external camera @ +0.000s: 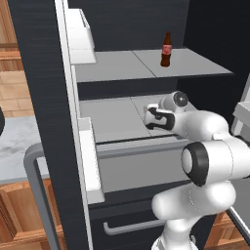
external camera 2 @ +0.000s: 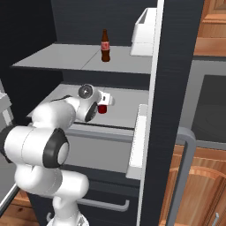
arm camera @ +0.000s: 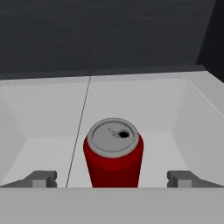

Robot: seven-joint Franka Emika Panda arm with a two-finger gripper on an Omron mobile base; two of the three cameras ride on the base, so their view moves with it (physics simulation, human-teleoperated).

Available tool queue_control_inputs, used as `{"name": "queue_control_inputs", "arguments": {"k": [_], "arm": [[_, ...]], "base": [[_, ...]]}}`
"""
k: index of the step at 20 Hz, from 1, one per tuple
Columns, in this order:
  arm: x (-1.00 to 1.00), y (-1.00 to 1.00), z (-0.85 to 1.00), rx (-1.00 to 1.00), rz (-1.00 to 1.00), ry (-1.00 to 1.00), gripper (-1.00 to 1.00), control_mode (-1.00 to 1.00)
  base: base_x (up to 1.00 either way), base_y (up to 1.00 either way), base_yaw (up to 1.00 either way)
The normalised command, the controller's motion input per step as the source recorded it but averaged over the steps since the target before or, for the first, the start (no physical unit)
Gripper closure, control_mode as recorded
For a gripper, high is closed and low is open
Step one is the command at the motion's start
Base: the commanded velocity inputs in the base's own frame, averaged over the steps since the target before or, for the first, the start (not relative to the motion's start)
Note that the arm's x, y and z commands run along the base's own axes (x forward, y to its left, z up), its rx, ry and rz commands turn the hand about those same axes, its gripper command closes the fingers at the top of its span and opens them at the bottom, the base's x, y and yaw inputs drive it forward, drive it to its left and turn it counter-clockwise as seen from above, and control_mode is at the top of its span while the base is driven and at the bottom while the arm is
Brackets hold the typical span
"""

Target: Open the fridge, grab two sodas, and place both sodas inside the bowl with ice on the dining counter.

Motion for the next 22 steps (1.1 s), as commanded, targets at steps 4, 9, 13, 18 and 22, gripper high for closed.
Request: {"name": "queue_control_inputs", "arguments": {"k": [4, 9, 13, 18, 22], "arm": [[0.21, -0.01, -0.14, 0.0, 0.0, 0.02, -1.0, -1.0], [0.27, 0.0, -0.12, 0.0, 0.0, 0.01, -1.0, -1.0], [0.26, 0.0, -0.19, 0.0, 0.01, 0.02, -1.0, -1.0], [0.16, 0.0, -0.26, 0.0, 0.02, 0.0, 1.0, -1.0], [0.06, 0.0, -0.17, 0.0, 0.02, 0.02, 1.0, -1.0]], "base": [[0.0, 0.0, 0.0], [0.0, 0.0, 0.0], [0.0, 0.0, 0.0], [0.0, 0.0, 0.0], [0.0, 0.0, 0.0]]}}
